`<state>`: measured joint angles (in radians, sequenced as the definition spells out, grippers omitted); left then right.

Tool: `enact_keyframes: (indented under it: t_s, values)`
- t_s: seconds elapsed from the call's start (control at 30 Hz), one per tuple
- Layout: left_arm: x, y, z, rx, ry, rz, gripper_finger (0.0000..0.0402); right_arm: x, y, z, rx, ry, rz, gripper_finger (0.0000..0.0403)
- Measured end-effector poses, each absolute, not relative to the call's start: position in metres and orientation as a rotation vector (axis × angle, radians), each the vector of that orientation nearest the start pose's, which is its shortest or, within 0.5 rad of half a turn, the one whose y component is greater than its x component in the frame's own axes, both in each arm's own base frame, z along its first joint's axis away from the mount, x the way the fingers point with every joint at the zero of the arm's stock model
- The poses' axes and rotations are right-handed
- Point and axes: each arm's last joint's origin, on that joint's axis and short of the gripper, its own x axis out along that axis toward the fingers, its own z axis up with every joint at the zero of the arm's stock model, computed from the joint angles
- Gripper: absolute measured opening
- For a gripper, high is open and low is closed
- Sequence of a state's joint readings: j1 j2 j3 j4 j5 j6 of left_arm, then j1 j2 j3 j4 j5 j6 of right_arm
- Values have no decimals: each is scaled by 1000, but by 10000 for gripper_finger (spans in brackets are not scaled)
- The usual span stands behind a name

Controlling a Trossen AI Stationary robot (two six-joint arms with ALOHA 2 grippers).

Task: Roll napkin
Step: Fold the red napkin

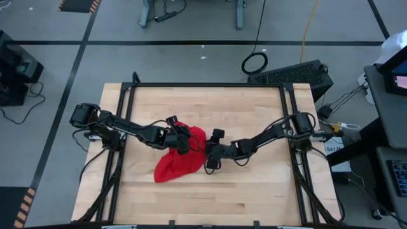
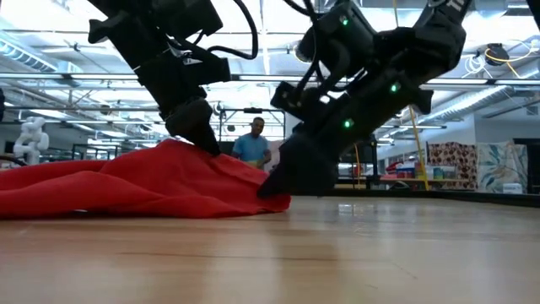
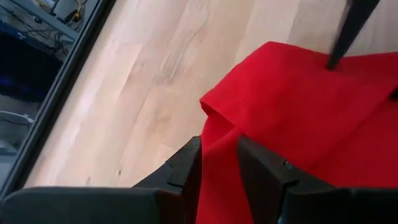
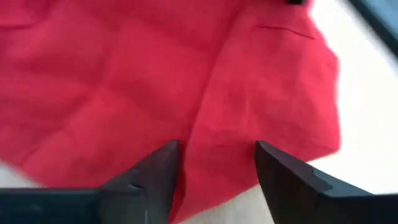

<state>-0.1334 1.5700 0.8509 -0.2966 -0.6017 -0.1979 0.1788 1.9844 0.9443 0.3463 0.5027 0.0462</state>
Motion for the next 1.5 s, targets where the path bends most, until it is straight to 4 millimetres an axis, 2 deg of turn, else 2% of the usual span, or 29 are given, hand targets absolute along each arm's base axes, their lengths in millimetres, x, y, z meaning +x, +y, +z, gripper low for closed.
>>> enact_keyframes:
  t_s: [0.1, 0.23, 0.3, 0.43, 0.67, 0.77, 0.97, 1.1, 1.17, 1.33, 1.43, 1.5]
  values:
    - [291, -26, 173, 183, 908, 499, 109, 370, 51, 104, -209, 645, -386, 144]
    - [291, -31, 173, 184, 906, 477, 109, 369, 50, 107, -210, 639, -405, 36]
    - [291, -33, 173, 187, 906, 470, 109, 369, 50, 112, -205, 621, -406, 12]
    - [289, -37, 172, 196, 914, 458, 109, 367, 50, 124, -208, 613, -419, 8]
    - [274, -40, 166, 167, 1038, 509, 109, 354, 43, 158, -250, 619, -489, 2]
    - [275, -47, 166, 172, 1001, 496, 108, 352, 38, 168, -242, 610, -497, 1]
    - [289, -63, 175, 212, 801, 484, 112, 353, 32, 167, -210, 626, -430, 1]
    - [300, -74, 177, 269, 706, 415, 140, 353, 29, 167, -212, 629, -434, 1]
    - [306, -72, 172, 286, 686, 416, 162, 353, 27, 167, -214, 632, -437, 1]
    - [315, -58, 151, 345, 720, 546, 206, 353, 24, 166, -224, 647, -443, 0]
    - [318, -51, 146, 352, 717, 598, 197, 353, 22, 165, -237, 662, -440, 0]
    - [320, -50, 148, 377, 702, 619, 164, 352, 21, 164, -234, 680, -408, 0]
